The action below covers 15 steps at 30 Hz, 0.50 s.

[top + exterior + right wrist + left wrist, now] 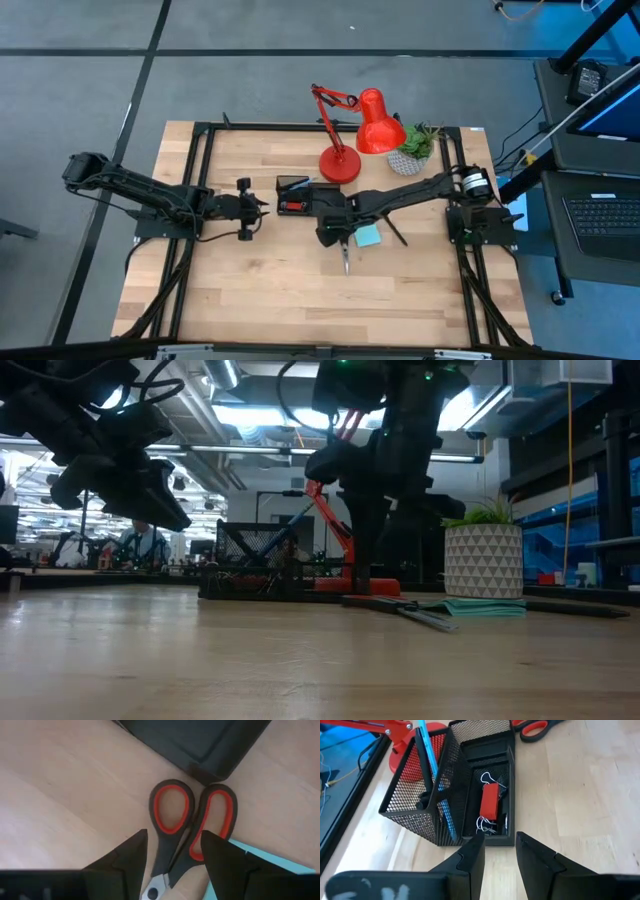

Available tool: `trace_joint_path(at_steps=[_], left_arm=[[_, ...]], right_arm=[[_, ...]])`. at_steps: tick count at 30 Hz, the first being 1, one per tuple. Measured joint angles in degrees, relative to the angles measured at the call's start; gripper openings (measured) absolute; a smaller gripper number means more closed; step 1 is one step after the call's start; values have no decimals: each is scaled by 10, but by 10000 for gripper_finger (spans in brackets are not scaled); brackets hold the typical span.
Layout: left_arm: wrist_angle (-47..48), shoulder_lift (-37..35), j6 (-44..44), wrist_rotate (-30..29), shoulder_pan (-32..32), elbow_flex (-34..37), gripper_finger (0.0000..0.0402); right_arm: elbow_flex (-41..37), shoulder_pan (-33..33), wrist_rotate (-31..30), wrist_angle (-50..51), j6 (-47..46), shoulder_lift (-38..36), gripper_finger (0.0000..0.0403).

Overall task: Pick and place office supplies into organizer
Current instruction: Put the black scissors into the black desk organizer

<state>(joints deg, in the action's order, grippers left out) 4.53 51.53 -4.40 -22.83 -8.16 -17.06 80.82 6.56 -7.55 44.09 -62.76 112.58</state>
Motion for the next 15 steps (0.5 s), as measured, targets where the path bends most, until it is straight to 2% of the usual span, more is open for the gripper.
trace_joint_path(at_steps=[7,15], left_arm=[[7,0,-16,0,0,0,104],[18,0,-24,0,0,0,104]], right_arm=[[0,0,1,-6,0,12,186],[-1,-1,-33,-9,3,18,186]])
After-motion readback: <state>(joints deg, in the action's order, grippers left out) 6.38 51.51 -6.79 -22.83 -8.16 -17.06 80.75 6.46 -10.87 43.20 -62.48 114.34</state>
